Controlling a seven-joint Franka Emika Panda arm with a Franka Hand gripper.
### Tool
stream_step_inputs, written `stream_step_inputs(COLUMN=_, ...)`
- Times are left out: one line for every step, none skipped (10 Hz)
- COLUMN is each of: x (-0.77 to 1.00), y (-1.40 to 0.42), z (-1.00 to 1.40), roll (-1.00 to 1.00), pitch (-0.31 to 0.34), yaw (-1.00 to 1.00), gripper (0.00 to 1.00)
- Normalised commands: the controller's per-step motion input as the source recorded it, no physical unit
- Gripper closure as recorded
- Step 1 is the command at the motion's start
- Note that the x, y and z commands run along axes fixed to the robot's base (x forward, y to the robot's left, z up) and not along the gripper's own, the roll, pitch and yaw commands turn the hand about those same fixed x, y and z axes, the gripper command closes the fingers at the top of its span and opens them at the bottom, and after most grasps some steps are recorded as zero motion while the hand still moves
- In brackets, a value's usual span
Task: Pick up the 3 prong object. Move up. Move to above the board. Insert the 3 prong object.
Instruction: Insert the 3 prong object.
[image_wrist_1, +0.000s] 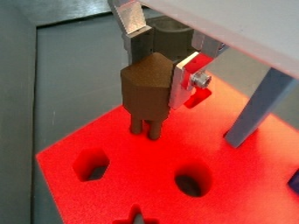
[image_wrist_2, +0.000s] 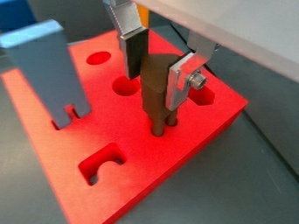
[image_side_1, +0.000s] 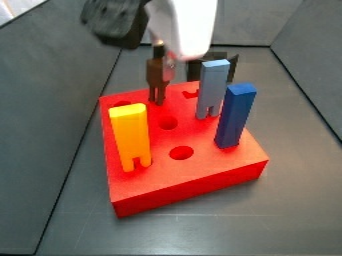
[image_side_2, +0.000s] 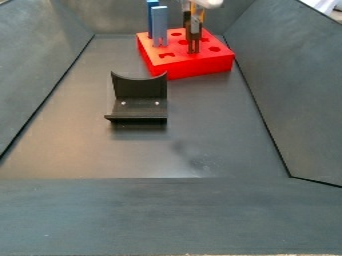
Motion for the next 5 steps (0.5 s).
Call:
stream_step_inputs(x=-0.09, y=-0.07, z=-0.73, roll=0.22, pitch=-0.174, yaw=0.00, gripper=1.00)
stream_step_inputs(x=-0.13, y=0.00, z=-0.27, roll=0.02, pitch=-0.249, yaw=0.00, gripper=1.00)
stream_step_inputs(x=-0.09, y=0.00, z=0.00, roll=-0.03, pitch=-0.100, yaw=0.00, gripper=1.00)
stream_step_inputs(x=0.00, y=0.00, z=0.00, roll=0.00, pitch=-0.020, yaw=0.00, gripper=1.00)
stream_step_inputs(x=0.00, y=0.00, z=0.00, roll=0.00, pitch=0.000, yaw=0.00, gripper=1.00)
